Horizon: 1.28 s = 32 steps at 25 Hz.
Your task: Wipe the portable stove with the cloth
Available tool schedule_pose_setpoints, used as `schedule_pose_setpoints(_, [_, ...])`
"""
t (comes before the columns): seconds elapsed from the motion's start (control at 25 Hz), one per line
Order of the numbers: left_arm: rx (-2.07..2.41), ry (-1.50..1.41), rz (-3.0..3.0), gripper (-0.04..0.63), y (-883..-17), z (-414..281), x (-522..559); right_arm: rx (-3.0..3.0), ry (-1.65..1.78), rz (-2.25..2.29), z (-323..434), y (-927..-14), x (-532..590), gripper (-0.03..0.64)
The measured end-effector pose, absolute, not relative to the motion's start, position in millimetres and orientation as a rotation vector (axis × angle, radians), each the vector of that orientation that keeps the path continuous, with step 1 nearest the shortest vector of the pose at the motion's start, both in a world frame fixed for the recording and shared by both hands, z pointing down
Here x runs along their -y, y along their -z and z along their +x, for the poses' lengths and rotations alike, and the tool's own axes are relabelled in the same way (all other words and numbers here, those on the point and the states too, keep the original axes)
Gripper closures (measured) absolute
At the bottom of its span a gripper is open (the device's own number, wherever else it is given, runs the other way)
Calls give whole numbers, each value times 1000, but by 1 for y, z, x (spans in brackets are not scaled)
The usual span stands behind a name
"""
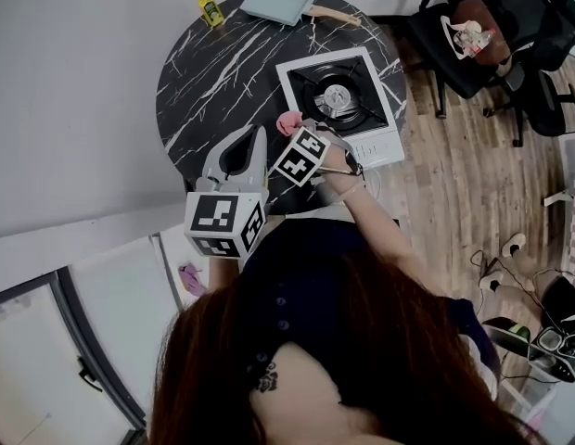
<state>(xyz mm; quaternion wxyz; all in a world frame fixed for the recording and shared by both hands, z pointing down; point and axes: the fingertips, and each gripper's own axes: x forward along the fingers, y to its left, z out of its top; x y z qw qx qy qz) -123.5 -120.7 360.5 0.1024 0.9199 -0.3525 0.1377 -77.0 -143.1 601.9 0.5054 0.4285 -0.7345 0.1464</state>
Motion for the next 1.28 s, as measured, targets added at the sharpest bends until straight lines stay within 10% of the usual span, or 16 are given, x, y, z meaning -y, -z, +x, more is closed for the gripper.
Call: schedule_pose_setpoints(1.28, [1017, -481, 2635, 584, -384, -120, 141, 1810, -368, 1063, -71, -599, 201, 581])
